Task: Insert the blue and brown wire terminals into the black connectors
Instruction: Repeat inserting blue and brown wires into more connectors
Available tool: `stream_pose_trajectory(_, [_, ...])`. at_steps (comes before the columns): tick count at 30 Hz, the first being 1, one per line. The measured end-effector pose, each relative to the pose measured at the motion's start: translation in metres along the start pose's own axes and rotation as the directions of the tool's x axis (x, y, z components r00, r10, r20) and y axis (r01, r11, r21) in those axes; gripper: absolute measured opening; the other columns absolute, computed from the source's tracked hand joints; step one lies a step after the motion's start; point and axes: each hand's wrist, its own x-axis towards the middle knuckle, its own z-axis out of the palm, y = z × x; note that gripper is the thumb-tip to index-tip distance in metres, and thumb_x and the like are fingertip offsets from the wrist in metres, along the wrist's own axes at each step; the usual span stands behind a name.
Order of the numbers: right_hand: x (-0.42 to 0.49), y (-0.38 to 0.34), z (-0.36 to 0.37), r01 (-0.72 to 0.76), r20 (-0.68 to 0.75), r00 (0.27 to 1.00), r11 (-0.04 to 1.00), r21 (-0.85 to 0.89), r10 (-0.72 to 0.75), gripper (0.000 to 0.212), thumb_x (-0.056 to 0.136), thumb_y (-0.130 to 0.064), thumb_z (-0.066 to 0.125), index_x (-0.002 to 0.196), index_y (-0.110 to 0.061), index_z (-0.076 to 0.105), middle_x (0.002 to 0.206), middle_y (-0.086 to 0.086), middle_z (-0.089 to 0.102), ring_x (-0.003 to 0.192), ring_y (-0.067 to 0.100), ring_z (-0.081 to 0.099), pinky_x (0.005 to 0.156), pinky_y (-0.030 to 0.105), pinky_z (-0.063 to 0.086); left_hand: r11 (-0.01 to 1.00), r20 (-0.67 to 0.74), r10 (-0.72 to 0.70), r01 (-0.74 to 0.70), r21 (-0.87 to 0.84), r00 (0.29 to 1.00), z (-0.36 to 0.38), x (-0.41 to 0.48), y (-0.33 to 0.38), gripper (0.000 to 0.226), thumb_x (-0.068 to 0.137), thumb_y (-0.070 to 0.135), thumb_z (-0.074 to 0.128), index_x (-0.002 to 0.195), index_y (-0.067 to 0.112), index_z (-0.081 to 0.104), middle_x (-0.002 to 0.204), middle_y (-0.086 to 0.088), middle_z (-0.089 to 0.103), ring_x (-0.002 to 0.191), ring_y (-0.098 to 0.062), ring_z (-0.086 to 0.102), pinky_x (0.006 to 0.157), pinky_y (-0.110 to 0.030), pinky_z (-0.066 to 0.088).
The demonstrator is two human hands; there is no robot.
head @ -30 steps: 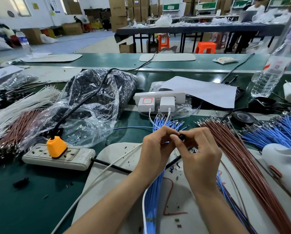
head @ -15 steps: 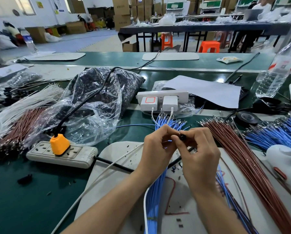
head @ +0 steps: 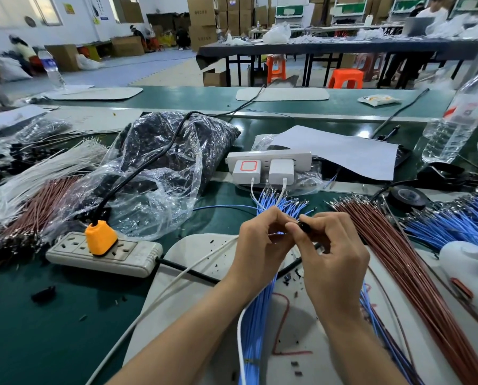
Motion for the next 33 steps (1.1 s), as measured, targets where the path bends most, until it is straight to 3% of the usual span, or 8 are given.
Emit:
stream_pose_trajectory(4, [0.004, 0.004, -0.001, -0.043, 0.042, 0.998, 0.999, -0.019, 0.044, 0.015, 0.077, -0.006, 0.077, 0.087, 0.000, 0.068, 0.082, 0.008, 0.062, 0.072, 0.006, 0.054, 0.070, 0.006, 0.045, 0.993, 0.030, 0.019, -0.022, 0.116, 0.999, 0.000, 0.004, -0.003, 0.029, 0.085, 0.003, 0.069, 0.075, 0.027, 0.056, 0.076, 0.005, 0.067, 0.075, -0.008, 0.067, 0.072, -0.024, 0.055])
stream_pose_trajectory(9, [0.019, 0.011, -0.021, -0.159, 0.003, 0.987, 0.985, 0.069, 0.160, 0.028, 0.084, -0.033, 0.069, 0.100, -0.011, 0.063, 0.078, -0.005, 0.063, 0.070, 0.007, 0.060, 0.066, 0.011, 0.047, 0.997, 0.024, -0.036, 0.034, 0.072, 0.999, -0.003, 0.004, -0.007, 0.030, 0.087, 0.000, 0.065, 0.078, 0.027, 0.055, 0.077, -0.005, 0.069, 0.075, -0.017, 0.070, 0.075, -0.034, 0.057])
stream_pose_trajectory(12, [0.028, 0.034, -0.041, -0.250, -0.125, 0.966, 0.935, -0.251, 0.225, 0.015, 0.092, -0.018, 0.061, 0.091, -0.004, 0.066, 0.086, 0.009, 0.065, 0.080, 0.027, 0.060, 0.063, 0.021, 0.034, 0.998, -0.027, 0.017, -0.016, 0.061, 0.999, -0.002, 0.005, -0.004, 0.030, 0.087, -0.004, 0.062, 0.088, 0.025, 0.058, 0.087, -0.007, 0.069, 0.083, -0.014, 0.070, 0.078, -0.022, 0.053])
stream_pose_trajectory(15, [0.025, 0.055, -0.051, -0.454, -0.026, 0.853, 0.717, -0.529, 0.521, 0.010, 0.088, -0.015, 0.065, 0.091, -0.006, 0.069, 0.112, 0.018, 0.058, 0.106, 0.035, 0.047, 0.076, 0.029, 0.032, 0.997, -0.052, 0.079, -0.078, 0.024, 0.996, -0.001, 0.004, 0.000, 0.031, 0.088, -0.004, 0.062, 0.099, 0.024, 0.062, 0.102, -0.015, 0.064, 0.093, -0.017, 0.066, 0.084, -0.019, 0.050])
stream_pose_trajectory(17, [0.024, 0.059, -0.053, -0.483, 0.051, 0.784, 0.660, -0.575, 0.619, 0.009, 0.086, -0.016, 0.067, 0.086, -0.007, 0.070, 0.121, 0.016, 0.052, 0.114, 0.035, 0.040, 0.089, 0.036, 0.037, 0.996, -0.050, 0.091, -0.091, 0.004, 0.995, -0.001, 0.003, 0.002, 0.029, 0.088, -0.003, 0.062, 0.103, 0.022, 0.063, 0.105, -0.015, 0.061, 0.094, -0.015, 0.065, 0.084, -0.018, 0.049])
stream_pose_trajectory(27, [0.029, 0.052, -0.046, -0.309, 0.273, 0.804, 0.763, -0.568, 0.529, 0.008, 0.082, -0.018, 0.070, 0.078, -0.024, 0.074, 0.129, 0.000, 0.055, 0.130, 0.025, 0.033, 0.105, 0.039, 0.027, 0.994, -0.008, 0.103, -0.103, 0.040, 0.995, 0.000, 0.002, 0.005, 0.017, 0.088, -0.001, 0.062, 0.101, 0.010, 0.065, 0.102, -0.013, 0.061, 0.092, -0.012, 0.064, 0.085, -0.018, 0.048])
stream_pose_trajectory(30, [0.028, 0.055, -0.052, -0.335, 0.113, 0.853, 0.701, -0.630, 0.510, 0.011, 0.081, -0.011, 0.069, 0.083, -0.021, 0.072, 0.126, 0.006, 0.057, 0.127, 0.029, 0.037, 0.102, 0.045, 0.035, 0.996, -0.006, 0.092, -0.092, 0.024, 0.996, 0.000, 0.002, 0.004, 0.015, 0.089, 0.002, 0.061, 0.100, 0.012, 0.065, 0.101, -0.012, 0.061, 0.093, -0.014, 0.065, 0.085, -0.020, 0.049])
stream_pose_trajectory(33, [0.028, 0.060, -0.059, -0.426, -0.004, 0.821, 0.608, -0.670, 0.571, 0.004, 0.082, -0.014, 0.070, 0.081, -0.018, 0.069, 0.124, 0.009, 0.057, 0.122, 0.032, 0.040, 0.098, 0.044, 0.037, 0.995, 0.018, 0.094, -0.094, 0.022, 0.995, -0.002, 0.001, 0.005, 0.015, 0.089, 0.006, 0.060, 0.099, 0.016, 0.064, 0.101, -0.012, 0.062, 0.093, -0.014, 0.064, 0.085, -0.019, 0.048])
